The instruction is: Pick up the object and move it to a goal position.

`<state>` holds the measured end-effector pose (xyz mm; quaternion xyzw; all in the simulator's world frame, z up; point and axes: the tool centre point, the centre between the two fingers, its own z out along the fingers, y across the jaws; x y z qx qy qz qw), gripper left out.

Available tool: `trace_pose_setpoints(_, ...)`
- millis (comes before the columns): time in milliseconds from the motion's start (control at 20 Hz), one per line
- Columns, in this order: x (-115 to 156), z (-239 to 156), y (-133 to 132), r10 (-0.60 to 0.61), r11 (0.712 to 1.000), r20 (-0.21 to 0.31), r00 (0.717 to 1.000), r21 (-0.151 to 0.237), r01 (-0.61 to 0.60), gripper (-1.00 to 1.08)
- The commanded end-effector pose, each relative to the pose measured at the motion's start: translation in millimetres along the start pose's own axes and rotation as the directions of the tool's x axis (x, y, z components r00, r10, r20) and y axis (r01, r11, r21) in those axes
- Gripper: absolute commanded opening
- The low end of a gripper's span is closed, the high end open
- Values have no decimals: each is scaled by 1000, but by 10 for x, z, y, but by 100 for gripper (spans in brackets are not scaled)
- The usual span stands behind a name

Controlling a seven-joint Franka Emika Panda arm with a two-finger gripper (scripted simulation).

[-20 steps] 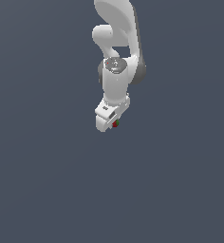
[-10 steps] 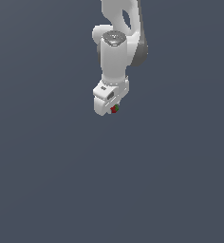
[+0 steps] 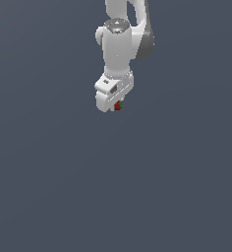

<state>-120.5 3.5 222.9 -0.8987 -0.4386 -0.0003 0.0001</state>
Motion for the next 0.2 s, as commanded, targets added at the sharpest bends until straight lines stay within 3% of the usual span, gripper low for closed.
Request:
trace_pose_setpoints(0,-9,-20,-7,0,1000,0,1000,0,0,-100)
trace_pose_setpoints(150,-5,-16,0,0,1000,1,1000,0,0,-100)
